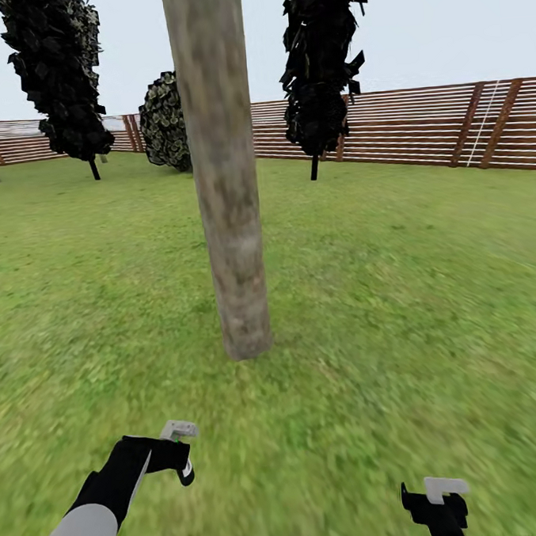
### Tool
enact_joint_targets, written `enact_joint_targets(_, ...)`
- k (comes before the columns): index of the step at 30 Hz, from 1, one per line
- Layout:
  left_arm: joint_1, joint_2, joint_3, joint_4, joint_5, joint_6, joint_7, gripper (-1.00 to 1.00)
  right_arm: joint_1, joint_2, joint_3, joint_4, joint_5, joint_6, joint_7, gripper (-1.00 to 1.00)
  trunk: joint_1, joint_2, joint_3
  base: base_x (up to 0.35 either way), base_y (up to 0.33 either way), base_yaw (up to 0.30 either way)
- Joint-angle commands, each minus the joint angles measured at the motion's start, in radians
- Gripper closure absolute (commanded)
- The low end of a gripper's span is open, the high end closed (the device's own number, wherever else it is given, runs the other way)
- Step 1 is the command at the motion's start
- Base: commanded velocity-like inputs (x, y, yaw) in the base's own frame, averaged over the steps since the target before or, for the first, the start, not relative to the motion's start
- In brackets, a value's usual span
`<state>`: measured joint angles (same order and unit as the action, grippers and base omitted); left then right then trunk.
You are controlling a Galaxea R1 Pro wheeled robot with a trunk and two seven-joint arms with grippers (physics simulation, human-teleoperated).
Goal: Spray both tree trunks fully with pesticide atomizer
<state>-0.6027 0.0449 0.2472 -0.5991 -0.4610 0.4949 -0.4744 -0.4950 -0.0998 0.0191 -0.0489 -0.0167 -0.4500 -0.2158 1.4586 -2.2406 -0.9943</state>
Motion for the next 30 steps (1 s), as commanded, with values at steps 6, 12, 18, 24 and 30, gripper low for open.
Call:
enact_joint_targets(6,-0.012,-0.002,0.006,-0.054,-0.01,0.031,-0.01,1.0,0.001,0.002,0.002,0.001,-0.002,-0.002,-0.002,-1.0,0.0,0.0,-0.001,-0.262,-0.151,0.0)
enact_joint_targets(12,-0.015,-0.001,0.004,-0.081,-0.011,0.063,-0.01,1.0,0.001,0.001,0.002,0.001,-0.002,-0.002,-0.002,-1.0,0.0,0.0,-0.001,-0.297,-0.028,0.0)
enact_joint_targets(18,-0.037,-0.019,0.003,-0.22,-0.011,0.166,-0.012,1.0,0.001,0.003,0.002,0.001,-0.002,-0.001,-0.003,-1.0,0.0,0.0,-0.001,-0.009,-0.002,0.0)
enact_joint_targets(24,-0.082,-0.03,0.001,-0.238,-0.013,0.239,-0.012,1.0,0.001,0.003,0.002,0.001,0.0,-0.001,-0.002,-1.0,0.0,0.0,-0.001,0.292,0.0,-0.07)
enact_joint_targets(30,-0.087,-0.031,0.001,-0.239,-0.013,0.244,-0.012,1.0,0.001,0.003,0.002,0.0,-0.002,-0.001,-0.002,-1.0,0.0,0.0,-0.001,0.337,0.0,-0.279)
